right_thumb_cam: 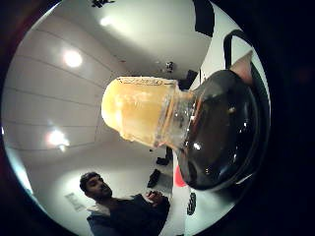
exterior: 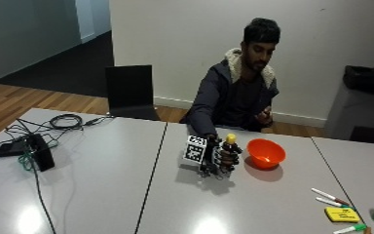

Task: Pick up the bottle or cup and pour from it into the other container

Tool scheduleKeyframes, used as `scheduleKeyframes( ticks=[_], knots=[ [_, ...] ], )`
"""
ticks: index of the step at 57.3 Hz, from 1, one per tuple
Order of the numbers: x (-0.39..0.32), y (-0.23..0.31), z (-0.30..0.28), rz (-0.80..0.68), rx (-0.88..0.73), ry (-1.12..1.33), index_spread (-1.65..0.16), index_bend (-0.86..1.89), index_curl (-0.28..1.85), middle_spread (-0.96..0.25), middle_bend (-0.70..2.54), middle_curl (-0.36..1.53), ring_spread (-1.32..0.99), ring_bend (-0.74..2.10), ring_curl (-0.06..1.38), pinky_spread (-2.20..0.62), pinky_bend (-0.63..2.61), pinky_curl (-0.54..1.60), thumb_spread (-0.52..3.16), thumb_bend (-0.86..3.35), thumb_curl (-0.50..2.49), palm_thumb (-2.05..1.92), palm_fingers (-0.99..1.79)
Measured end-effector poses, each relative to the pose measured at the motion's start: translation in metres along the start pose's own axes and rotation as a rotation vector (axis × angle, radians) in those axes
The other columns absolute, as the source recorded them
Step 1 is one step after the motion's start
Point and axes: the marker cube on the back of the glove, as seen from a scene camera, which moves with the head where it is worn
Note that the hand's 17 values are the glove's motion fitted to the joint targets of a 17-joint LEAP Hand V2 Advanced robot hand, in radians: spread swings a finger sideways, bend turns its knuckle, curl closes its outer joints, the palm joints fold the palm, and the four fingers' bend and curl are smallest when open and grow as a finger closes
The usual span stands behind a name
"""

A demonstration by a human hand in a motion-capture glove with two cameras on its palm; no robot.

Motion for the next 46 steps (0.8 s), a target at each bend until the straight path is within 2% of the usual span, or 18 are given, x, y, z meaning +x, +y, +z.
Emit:
scheduleKeyframes(
  ticks=[6, 10, 15, 17, 21, 26, 32, 35, 41, 46],
  knots=[
    [0.005, 0.002, 0.001, -0.091, 0.064, 0.029, -0.29, 0.17, 0.35, -0.25, 0.46, 0.45, -0.17, 0.59, 0.4, -0.1, 0.48, 0.32, 0.52, -0.03, 0.51, 0.98, 1.35],
    [0.007, -0.003, 0.0, -0.244, 0.057, 0.048, -0.28, 0.17, 0.37, -0.24, 0.48, 0.46, -0.18, 0.6, 0.4, -0.15, 0.49, 0.33, 0.44, -0.04, 0.53, 0.98, 1.36],
    [0.008, -0.001, 0.0, -0.307, 0.049, 0.083, -0.28, 0.18, 0.38, -0.24, 0.5, 0.47, -0.19, 0.62, 0.41, -0.18, 0.51, 0.34, 0.38, -0.04, 0.56, 0.98, 1.36],
    [0.004, 0.0, 0.0, -0.27, 0.042, 0.089, -0.28, 0.18, 0.39, -0.24, 0.5, 0.47, -0.19, 0.63, 0.42, -0.18, 0.5, 0.34, 0.37, -0.04, 0.57, 0.98, 1.36],
    [-0.013, 0.004, 0.001, -0.087, 0.049, 0.089, -0.28, 0.18, 0.4, -0.24, 0.51, 0.48, -0.19, 0.63, 0.42, -0.19, 0.5, 0.34, 0.34, -0.04, 0.59, 0.98, 1.36],
    [-0.031, 0.009, -0.001, -0.203, 0.03, 0.083, -0.28, 0.18, 0.42, -0.24, 0.52, 0.48, -0.19, 0.64, 0.42, -0.2, 0.5, 0.35, 0.32, -0.04, 0.61, 0.98, 1.36],
    [-0.068, 0.013, -0.003, -0.252, -0.061, 0.132, -0.28, 0.18, 0.43, -0.24, 0.53, 0.49, -0.19, 0.65, 0.42, -0.2, 0.49, 0.35, 0.31, -0.04, 0.63, 0.98, 1.35],
    [-0.089, 0.012, -0.004, -0.245, -0.117, 0.208, -0.28, 0.18, 0.44, -0.24, 0.53, 0.49, -0.19, 0.65, 0.42, -0.2, 0.49, 0.35, 0.3, -0.04, 0.64, 0.98, 1.35],
    [-0.128, 0.012, 0.01, -0.236, -0.049, 0.381, -0.28, 0.18, 0.45, -0.24, 0.54, 0.49, -0.19, 0.65, 0.42, -0.2, 0.48, 0.35, 0.29, -0.03, 0.65, 1.0, 1.35],
    [-0.146, 0.034, 0.02, -0.285, -0.157, 0.601, -0.28, 0.19, 0.45, -0.24, 0.54, 0.49, -0.19, 0.65, 0.42, -0.2, 0.48, 0.35, 0.27, -0.04, 0.67, 1.0, 1.34]
  ],
)
